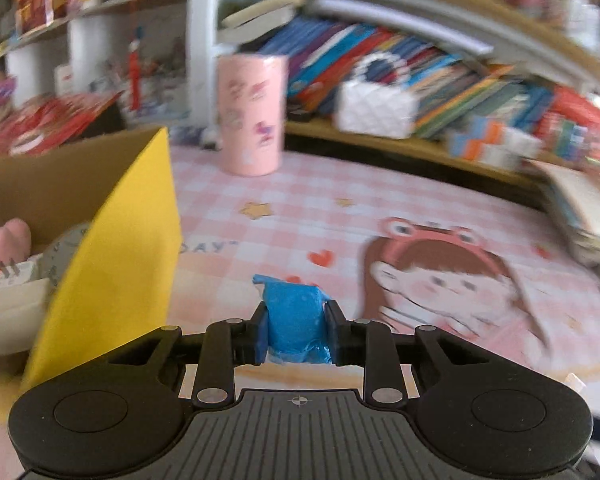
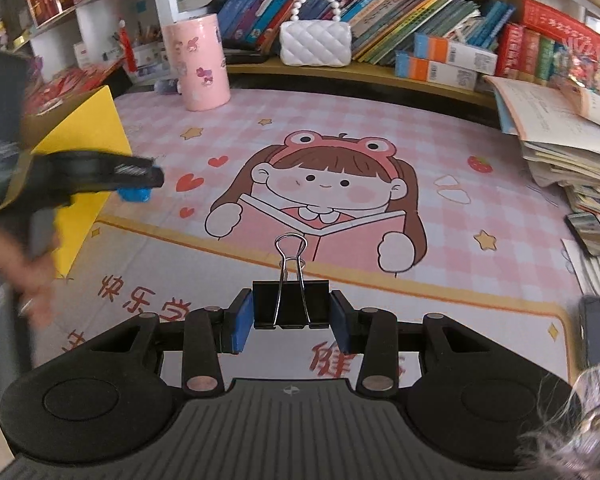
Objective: Organize objects
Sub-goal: 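Carry the blue item and black binder clip over the yellow box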
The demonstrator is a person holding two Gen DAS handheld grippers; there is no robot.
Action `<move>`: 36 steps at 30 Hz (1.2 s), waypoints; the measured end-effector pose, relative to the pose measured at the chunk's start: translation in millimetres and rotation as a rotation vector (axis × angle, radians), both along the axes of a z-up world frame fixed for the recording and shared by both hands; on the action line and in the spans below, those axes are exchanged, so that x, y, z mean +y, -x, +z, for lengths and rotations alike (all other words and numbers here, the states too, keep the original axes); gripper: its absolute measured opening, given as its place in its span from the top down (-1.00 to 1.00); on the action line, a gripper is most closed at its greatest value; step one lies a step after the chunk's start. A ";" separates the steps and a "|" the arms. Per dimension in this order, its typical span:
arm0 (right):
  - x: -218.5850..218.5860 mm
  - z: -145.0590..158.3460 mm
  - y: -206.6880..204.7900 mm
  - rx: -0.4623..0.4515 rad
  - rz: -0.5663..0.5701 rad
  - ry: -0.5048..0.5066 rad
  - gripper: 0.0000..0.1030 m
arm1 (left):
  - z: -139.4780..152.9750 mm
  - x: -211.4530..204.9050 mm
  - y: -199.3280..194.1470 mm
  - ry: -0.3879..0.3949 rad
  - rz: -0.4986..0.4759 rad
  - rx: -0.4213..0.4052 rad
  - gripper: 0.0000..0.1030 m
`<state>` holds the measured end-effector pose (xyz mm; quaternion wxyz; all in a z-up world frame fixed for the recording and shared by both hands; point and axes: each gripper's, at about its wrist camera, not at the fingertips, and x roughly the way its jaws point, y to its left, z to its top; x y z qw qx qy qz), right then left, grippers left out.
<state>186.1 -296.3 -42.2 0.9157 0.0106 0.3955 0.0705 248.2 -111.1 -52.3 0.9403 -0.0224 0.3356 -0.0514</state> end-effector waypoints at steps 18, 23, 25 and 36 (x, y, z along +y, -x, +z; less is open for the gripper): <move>136.6 16.0 75.2 -0.034 0.147 -0.001 0.27 | 24.5 127.5 148.8 0.035 -0.032 0.040 0.50; 179.3 20.3 98.6 -0.044 0.223 0.001 0.27 | 28.2 166.2 177.3 0.046 0.028 0.038 0.50; 192.8 21.8 107.2 -0.049 0.243 0.001 0.27 | 30.5 179.2 186.8 0.046 0.046 0.030 0.50; 243.0 29.5 142.8 -0.089 0.284 -0.008 0.27 | 37.2 223.8 223.8 0.040 0.070 -0.002 0.50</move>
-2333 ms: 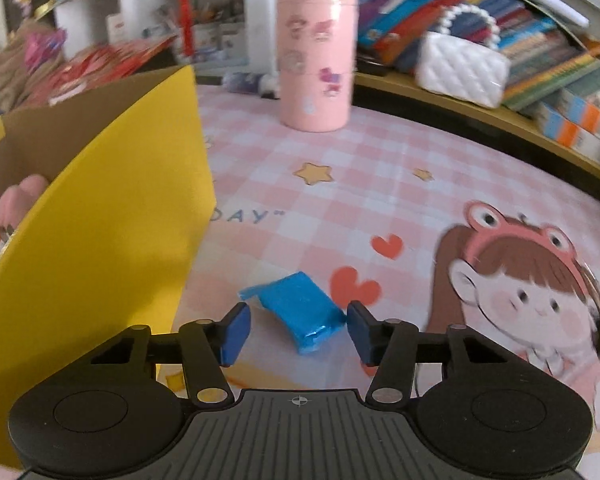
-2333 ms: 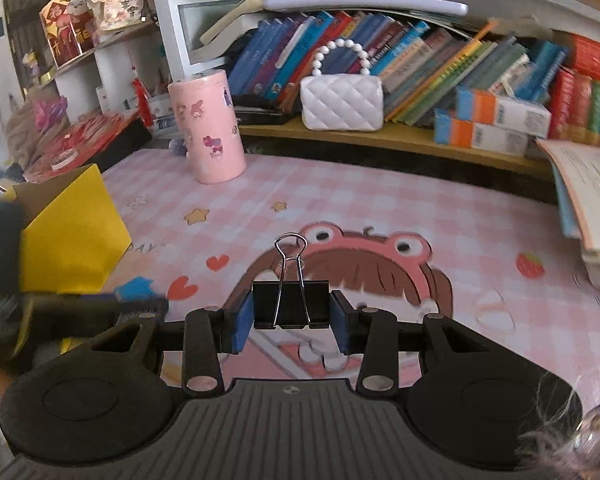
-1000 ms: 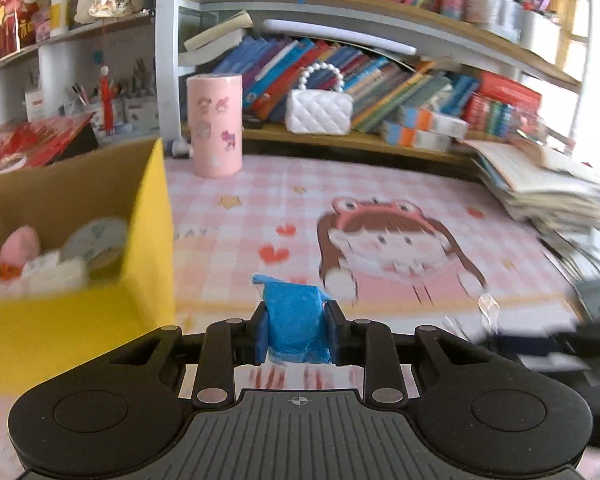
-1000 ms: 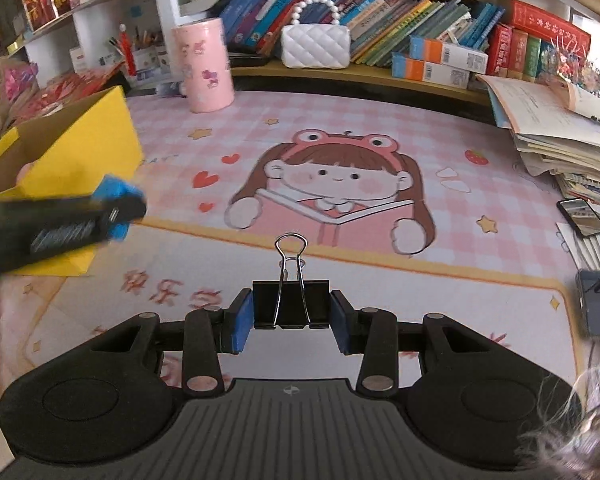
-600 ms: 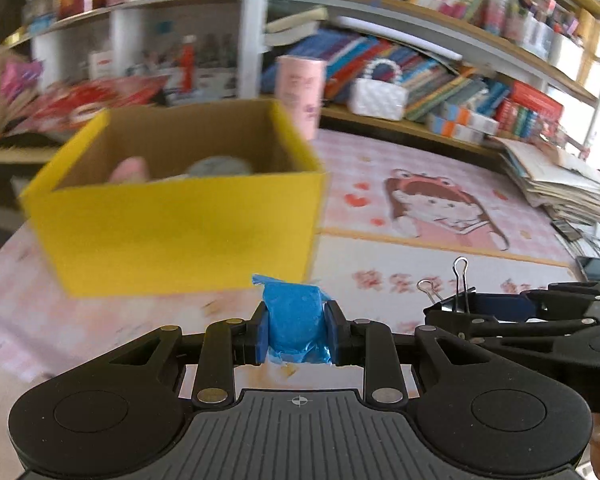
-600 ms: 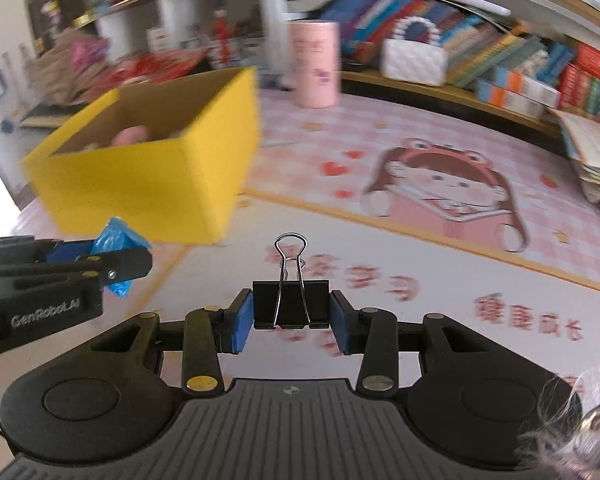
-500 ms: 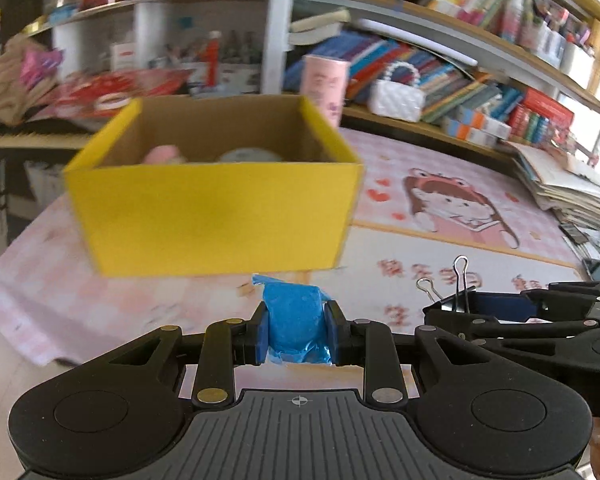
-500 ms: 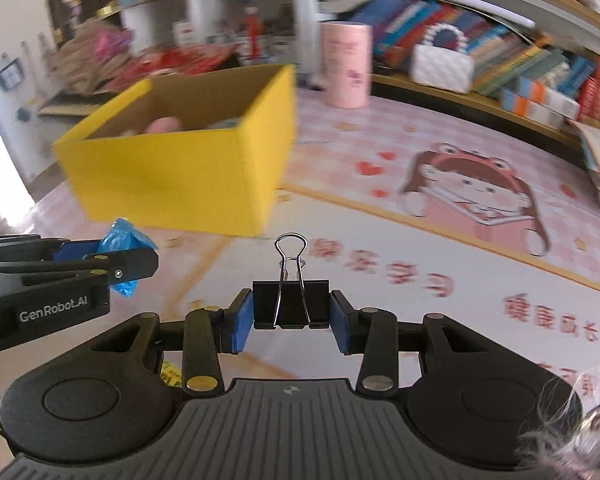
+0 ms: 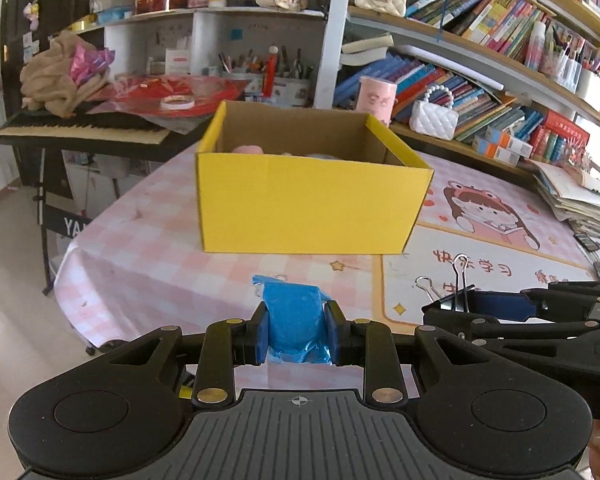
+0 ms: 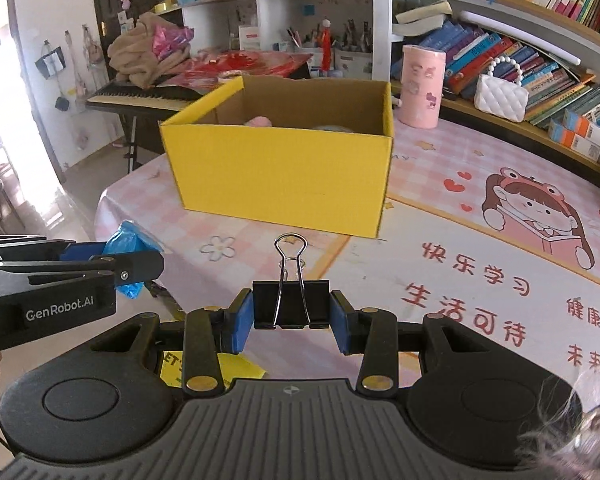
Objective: Organize objects
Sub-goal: 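Carry the blue item and black binder clip over the yellow box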
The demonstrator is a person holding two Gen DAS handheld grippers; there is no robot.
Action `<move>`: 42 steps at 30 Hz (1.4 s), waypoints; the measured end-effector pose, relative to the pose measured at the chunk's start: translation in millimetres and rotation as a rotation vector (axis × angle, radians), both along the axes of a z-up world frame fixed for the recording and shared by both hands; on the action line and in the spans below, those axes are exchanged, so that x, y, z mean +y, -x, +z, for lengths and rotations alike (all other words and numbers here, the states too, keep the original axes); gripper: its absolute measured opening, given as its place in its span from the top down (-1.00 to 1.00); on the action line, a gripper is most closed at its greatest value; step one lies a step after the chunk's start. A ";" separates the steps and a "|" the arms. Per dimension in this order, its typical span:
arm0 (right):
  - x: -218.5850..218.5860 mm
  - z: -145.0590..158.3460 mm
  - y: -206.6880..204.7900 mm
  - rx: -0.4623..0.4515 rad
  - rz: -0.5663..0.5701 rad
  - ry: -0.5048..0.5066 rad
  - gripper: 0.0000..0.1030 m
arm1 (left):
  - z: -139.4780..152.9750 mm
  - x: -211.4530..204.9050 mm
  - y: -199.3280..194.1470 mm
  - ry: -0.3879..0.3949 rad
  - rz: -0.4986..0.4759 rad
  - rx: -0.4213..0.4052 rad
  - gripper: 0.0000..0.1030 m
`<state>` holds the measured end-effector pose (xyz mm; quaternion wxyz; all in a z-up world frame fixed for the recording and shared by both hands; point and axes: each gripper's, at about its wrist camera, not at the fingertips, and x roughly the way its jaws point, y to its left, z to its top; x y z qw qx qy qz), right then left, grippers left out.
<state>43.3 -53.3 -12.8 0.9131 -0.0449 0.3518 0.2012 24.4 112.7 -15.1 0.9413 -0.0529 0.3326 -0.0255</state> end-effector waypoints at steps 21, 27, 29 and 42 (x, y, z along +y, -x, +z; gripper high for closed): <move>28.9 20.5 -2.4 -0.083 -0.037 0.023 0.27 | 21.9 29.2 -8.6 0.040 -0.010 -0.112 0.50; 33.3 37.3 -32.1 -0.146 -0.039 0.017 0.27 | 34.8 34.1 -39.5 0.068 0.023 -0.144 0.50; 34.5 43.6 -46.0 -0.169 -0.036 0.007 0.27 | 41.1 34.3 -50.5 0.073 0.034 -0.164 0.50; 39.4 51.3 -155.1 -0.185 0.024 -0.002 0.27 | 50.7 21.6 -136.9 0.055 0.104 -0.189 0.50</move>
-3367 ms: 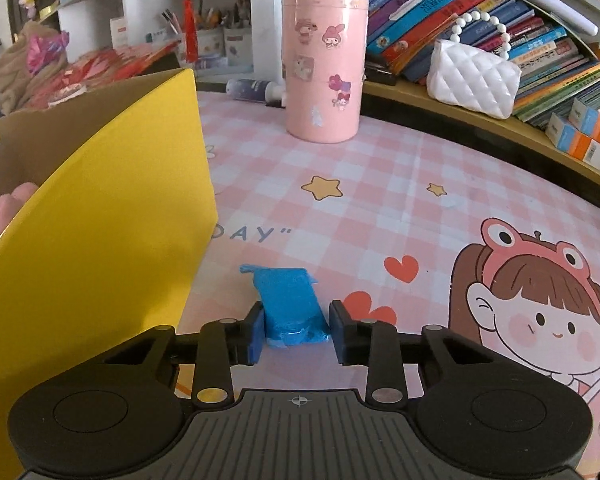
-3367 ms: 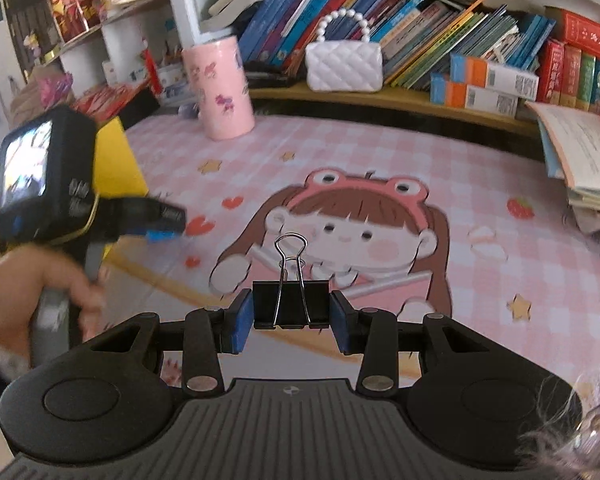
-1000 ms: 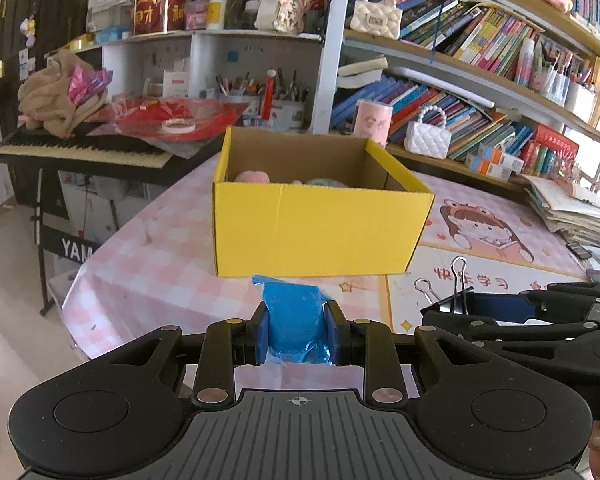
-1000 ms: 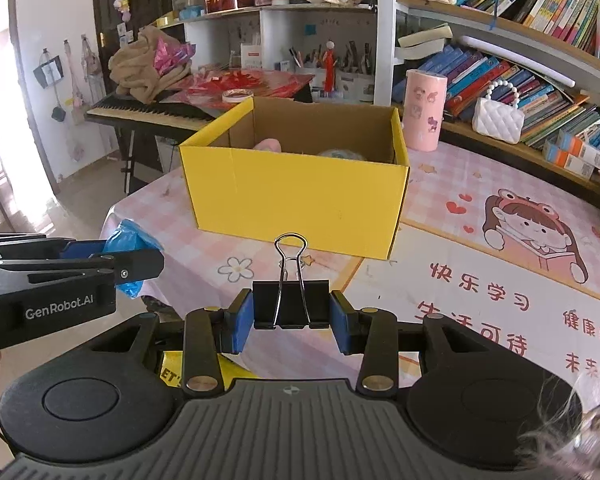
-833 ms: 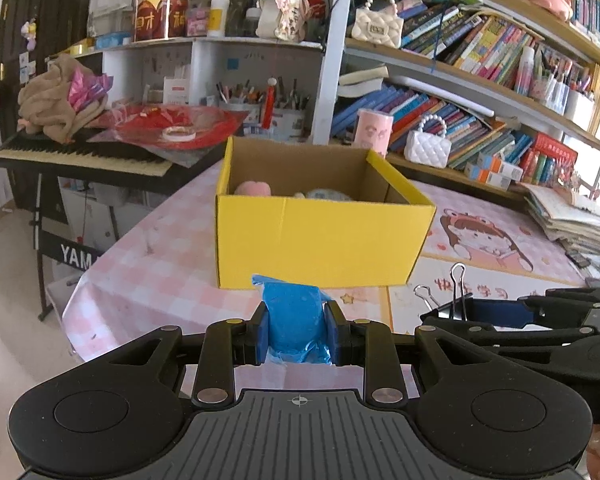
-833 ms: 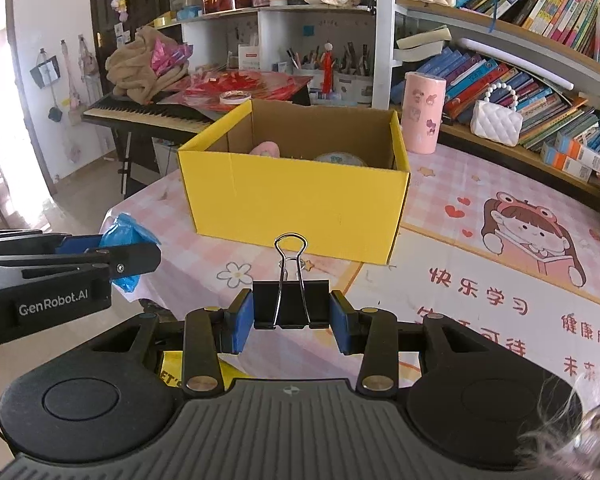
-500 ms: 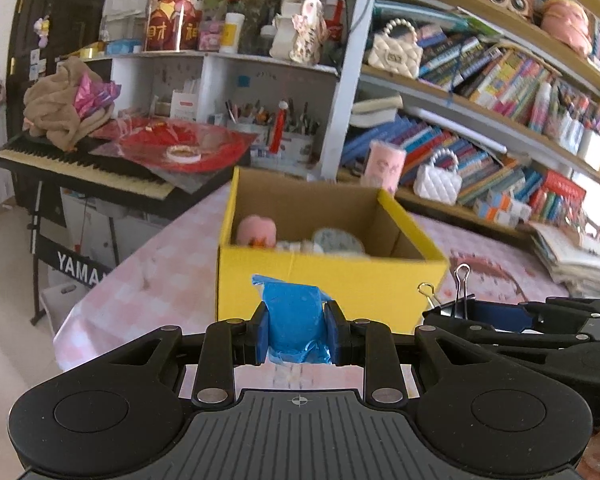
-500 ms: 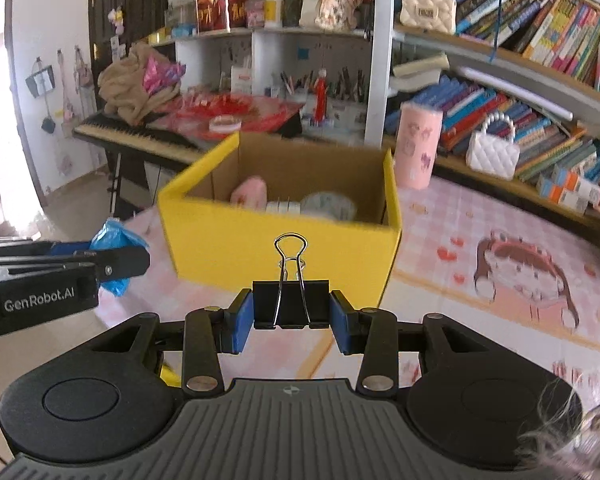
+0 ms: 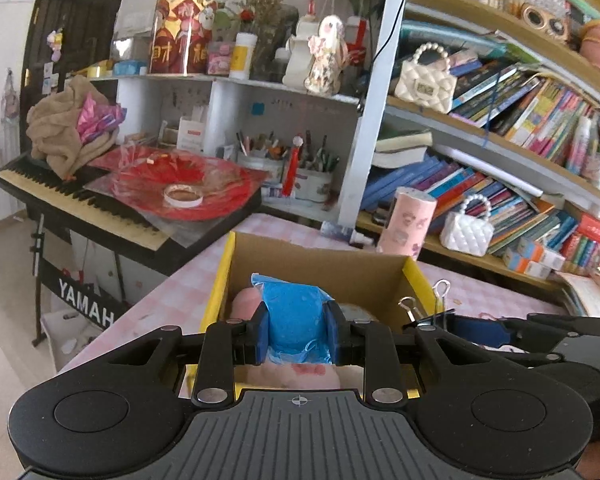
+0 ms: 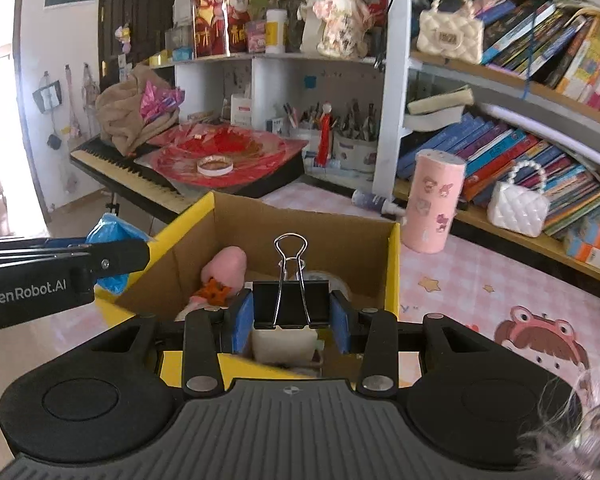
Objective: Organize objects
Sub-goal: 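Carry the blue item and black binder clip over the yellow box, then lower the blue item with the left tool while the right tool lowers the clip into the box, open both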
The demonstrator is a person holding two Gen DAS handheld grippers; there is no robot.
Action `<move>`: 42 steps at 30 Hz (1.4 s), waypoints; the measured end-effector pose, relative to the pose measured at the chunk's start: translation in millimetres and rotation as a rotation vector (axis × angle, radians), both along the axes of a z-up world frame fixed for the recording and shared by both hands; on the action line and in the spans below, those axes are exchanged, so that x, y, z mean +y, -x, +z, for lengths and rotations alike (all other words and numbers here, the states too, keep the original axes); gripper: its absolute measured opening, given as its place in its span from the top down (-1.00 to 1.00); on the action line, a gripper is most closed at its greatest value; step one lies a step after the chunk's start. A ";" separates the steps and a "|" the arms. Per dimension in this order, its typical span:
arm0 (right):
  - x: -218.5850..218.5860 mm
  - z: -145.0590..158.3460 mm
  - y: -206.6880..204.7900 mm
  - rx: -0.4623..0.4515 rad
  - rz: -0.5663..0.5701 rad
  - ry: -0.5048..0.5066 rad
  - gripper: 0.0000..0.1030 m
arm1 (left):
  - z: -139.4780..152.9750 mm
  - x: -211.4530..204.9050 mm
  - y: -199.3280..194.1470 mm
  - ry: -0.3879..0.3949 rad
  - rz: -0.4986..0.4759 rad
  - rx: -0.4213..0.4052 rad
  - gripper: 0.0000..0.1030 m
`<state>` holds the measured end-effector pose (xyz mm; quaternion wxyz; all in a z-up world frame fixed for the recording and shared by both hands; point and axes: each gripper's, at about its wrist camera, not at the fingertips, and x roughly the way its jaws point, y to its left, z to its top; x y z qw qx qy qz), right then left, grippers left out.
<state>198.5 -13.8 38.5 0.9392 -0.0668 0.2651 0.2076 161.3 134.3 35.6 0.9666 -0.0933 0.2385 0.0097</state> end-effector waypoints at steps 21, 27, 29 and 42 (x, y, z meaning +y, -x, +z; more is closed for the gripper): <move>23.4 -47.1 -88.1 0.329 0.299 0.083 0.11 | -55.8 -10.9 -89.7 0.101 0.061 0.239 0.49; 16.0 -51.2 -89.8 0.340 0.298 0.049 -0.03 | -65.1 -15.8 -95.6 0.089 0.038 0.281 0.43; 16.1 -51.6 -92.8 0.341 0.288 0.036 -0.07 | -66.6 -15.5 -97.7 0.081 0.032 0.290 0.40; -0.9 -37.7 -54.9 0.202 0.182 -0.054 -0.20 | -51.0 -14.9 -70.4 0.067 -0.002 0.191 -0.13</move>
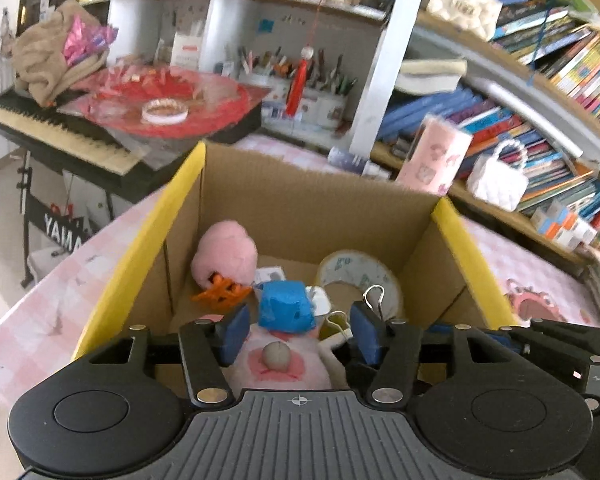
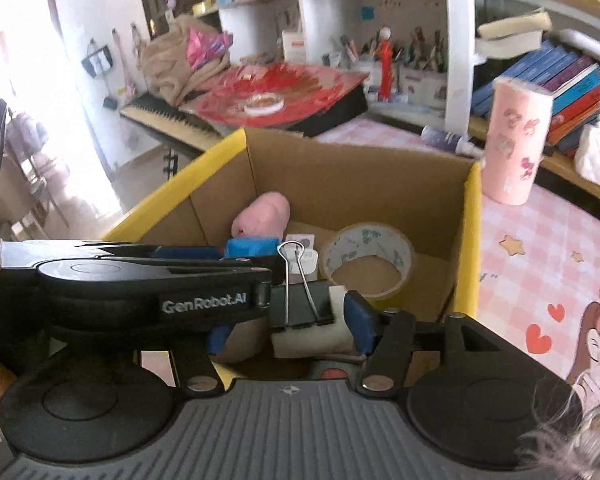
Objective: Organize objects
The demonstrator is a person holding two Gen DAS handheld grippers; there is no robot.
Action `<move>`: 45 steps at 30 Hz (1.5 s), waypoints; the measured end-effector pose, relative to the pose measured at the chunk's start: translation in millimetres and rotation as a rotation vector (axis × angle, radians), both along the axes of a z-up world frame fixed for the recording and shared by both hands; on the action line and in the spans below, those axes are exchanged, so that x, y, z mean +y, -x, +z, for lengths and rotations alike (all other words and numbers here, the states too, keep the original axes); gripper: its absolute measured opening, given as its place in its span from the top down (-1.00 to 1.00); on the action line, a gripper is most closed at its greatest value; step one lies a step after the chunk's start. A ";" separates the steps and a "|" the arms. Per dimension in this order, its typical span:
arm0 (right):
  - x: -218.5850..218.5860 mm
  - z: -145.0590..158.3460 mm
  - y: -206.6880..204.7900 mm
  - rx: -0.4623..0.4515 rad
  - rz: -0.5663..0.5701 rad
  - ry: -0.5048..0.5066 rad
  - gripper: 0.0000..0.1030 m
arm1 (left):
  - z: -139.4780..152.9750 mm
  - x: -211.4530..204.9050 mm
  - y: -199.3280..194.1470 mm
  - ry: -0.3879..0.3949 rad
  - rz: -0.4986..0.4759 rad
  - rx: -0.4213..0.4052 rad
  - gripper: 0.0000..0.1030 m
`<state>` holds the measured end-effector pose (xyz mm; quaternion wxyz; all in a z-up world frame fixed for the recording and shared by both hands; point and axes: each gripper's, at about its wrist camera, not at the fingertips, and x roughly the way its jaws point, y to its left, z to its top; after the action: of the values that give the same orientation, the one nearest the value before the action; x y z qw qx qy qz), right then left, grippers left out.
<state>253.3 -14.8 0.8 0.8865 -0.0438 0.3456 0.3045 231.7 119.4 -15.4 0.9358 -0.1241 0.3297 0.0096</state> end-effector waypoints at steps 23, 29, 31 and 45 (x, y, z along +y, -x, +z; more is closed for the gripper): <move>-47.1 18.2 126.7 -0.152 -0.484 0.057 -0.68 | 42.7 -8.3 126.3 -0.088 -0.046 -0.165 -0.80; -60.4 6.4 160.6 -0.144 -0.601 0.091 -0.75 | 29.2 -18.9 148.1 -0.161 -0.071 -0.123 -0.85; -63.6 4.3 169.3 -0.139 -0.637 0.101 -0.80 | 24.9 -22.0 154.7 -0.167 -0.079 -0.108 -0.86; -91.7 -12.0 227.5 -0.112 -0.818 0.178 -1.00 | 11.3 -60.1 181.0 -0.172 -0.222 -0.061 -0.94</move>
<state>25.9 -106.5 -11.2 0.9446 0.0040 0.3106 -0.1061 50.8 59.3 -4.1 0.9480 -0.0062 0.3106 -0.0696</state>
